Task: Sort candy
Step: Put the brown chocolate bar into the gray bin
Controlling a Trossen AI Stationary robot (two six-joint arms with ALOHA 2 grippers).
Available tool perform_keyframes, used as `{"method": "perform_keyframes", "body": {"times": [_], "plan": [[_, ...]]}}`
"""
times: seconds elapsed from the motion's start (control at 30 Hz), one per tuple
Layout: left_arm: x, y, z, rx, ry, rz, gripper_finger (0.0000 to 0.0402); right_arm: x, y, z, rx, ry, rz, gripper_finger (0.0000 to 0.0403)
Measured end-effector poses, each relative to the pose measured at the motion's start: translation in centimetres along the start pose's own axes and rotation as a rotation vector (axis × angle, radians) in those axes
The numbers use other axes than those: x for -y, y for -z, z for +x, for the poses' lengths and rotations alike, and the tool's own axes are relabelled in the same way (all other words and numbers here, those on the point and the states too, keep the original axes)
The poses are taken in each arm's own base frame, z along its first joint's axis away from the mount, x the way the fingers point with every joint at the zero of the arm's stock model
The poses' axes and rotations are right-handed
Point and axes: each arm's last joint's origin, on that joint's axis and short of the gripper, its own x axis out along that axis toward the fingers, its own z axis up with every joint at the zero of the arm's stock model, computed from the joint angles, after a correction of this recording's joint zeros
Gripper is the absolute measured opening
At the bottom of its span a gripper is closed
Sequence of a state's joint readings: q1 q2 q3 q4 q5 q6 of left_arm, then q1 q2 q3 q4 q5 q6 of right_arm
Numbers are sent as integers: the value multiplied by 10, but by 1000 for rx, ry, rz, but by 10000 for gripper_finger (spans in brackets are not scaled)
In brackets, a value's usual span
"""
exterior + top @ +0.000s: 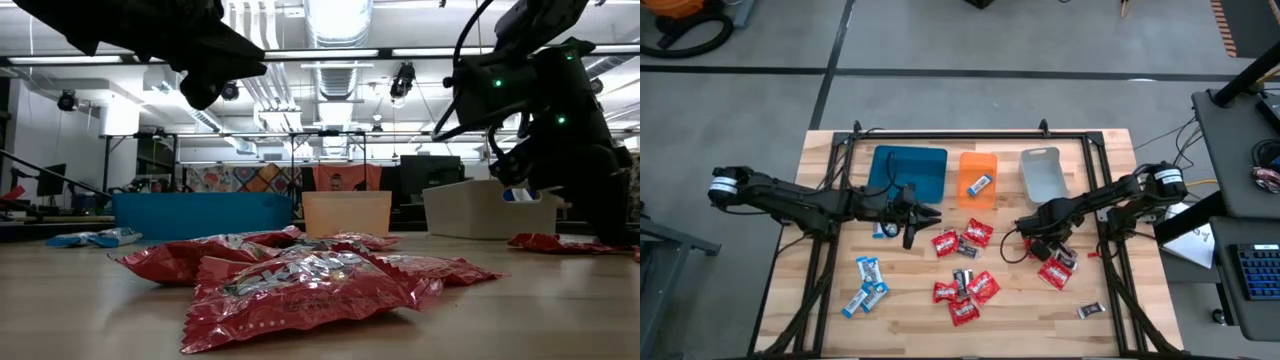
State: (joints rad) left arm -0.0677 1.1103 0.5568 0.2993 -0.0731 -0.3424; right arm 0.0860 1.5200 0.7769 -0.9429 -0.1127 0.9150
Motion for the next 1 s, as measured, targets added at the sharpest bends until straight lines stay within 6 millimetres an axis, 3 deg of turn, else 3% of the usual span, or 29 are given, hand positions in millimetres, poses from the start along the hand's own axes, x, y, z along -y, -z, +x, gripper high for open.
{"method": "perform_keyframes", "body": {"times": [0.1, 0.23, 0.5, 0.83, 1.0], "plan": [[0, 0, 0, -1, 0, 0, 77, 0, 1, -1, 6, -6, -7, 23], [0, 0, 0, -2, 0, 0, 77, 1, 3, -10, 35, -37, -19, 21], [0, 1, 0, -4, 0, -8, 77, 3, 10, -53, 160, -178, -48, 22], [-2, 0, 0, 19, -61, -8, 77, 10, 5, -118, 715, -269, -154, 22], [-3, -6, 0, 51, -121, 0, 77, 29, -12, -137, 956, -90, -133, 22]]}}
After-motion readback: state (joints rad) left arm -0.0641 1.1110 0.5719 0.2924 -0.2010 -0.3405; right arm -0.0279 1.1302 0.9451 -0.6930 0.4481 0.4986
